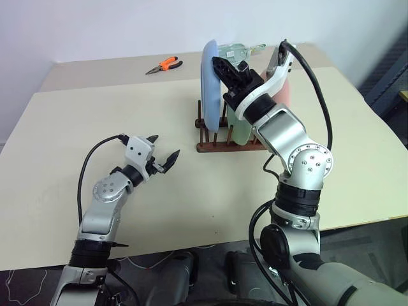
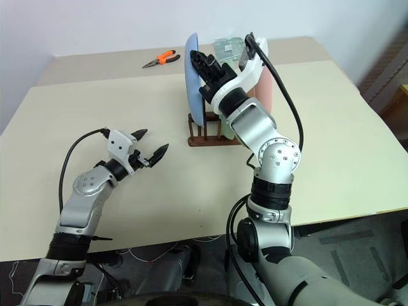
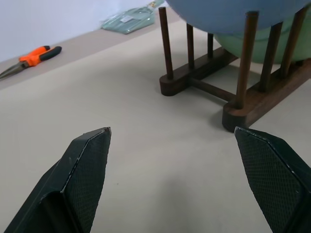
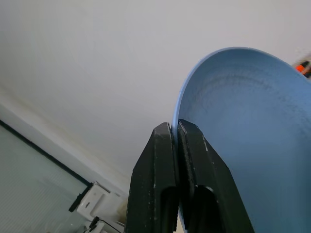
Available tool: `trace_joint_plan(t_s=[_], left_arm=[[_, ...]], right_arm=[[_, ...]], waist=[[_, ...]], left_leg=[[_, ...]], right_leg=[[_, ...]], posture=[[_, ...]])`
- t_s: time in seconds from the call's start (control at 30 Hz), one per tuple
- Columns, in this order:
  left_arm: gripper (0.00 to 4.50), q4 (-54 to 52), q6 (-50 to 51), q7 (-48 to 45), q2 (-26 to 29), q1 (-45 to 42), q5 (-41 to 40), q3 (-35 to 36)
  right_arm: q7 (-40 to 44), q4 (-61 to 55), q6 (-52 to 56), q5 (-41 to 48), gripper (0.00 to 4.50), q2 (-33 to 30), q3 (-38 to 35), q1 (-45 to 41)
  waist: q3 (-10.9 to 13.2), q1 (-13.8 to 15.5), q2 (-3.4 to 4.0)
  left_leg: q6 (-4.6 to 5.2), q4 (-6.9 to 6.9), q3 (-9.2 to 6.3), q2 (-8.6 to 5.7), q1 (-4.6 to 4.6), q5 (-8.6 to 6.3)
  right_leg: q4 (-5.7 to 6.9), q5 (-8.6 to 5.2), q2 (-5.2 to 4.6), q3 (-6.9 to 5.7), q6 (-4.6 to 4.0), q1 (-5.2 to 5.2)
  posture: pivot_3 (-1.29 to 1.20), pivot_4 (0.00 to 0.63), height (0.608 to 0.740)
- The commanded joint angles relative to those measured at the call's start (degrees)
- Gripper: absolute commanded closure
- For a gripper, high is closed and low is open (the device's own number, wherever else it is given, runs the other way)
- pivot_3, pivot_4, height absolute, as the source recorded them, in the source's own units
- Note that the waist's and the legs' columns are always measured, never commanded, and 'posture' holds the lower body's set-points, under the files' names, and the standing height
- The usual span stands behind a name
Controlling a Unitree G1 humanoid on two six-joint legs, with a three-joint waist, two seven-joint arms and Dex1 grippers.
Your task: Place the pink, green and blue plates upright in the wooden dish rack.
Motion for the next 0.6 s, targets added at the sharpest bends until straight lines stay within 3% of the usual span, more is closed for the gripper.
trace_joint_plan(t_s=[0.03,0.17,0.4,0.53,0.6], left_arm=[[0.30,-1.56,-0.44,-0.41,0.00,-0.42,0.11,-0.20],[0.30,-1.74,-0.36,-0.49,-0.10,-0.21,0.22,-0.42],[0.30,-2.29,-0.12,-0.40,-0.04,0.24,0.22,-0.76],[0.30,-2.39,-0.30,0.89,0.55,0.59,0.62,0.53],[0.30,-2.01,-0.33,1.37,1.98,1.30,0.45,2.62]], right_arm=[[0.83,0.84,-1.30,-1.04,3.60,-0.85,0.73,-2.14],[3.81,2.17,-2.47,-6.90,1.60,-4.38,3.18,-3.68],[15.43,0.72,-5.96,-17.88,1.60,-11.55,10.26,-6.14],[27.97,-7.65,-11.61,-27.15,1.60,-22.19,15.78,-4.83],[33.58,-11.06,-14.11,-29.44,1.60,-29.03,14.04,-0.78]], waist=[[0.00,0.02,0.00],[0.00,0.02,0.00],[0.00,0.01,0.00],[0.00,0.20,0.00],[-0.02,0.51,-0.07]], left_leg=[[0.00,0.00,0.00,0.00,0.00,0.00],[0.00,0.00,0.01,0.00,0.00,0.00],[0.00,0.01,0.02,0.00,0.00,0.00],[0.00,0.03,0.01,0.00,-0.10,0.00],[0.02,0.10,0.00,-0.02,-0.19,-0.01]], right_leg=[[0.00,0.00,0.00,0.00,0.00,0.00],[0.00,0.00,0.00,0.00,0.00,-0.07],[0.00,0.00,-0.01,0.01,0.00,-0.04],[-0.01,0.00,-0.02,-0.01,0.01,-0.08],[-0.06,0.00,-0.03,-0.06,0.02,-0.15]], posture=[[0.00,0.150,0.727],[0.00,0.150,0.727],[0.00,0.150,0.727],[0.00,0.150,0.727],[0.00,0.150,0.727]])
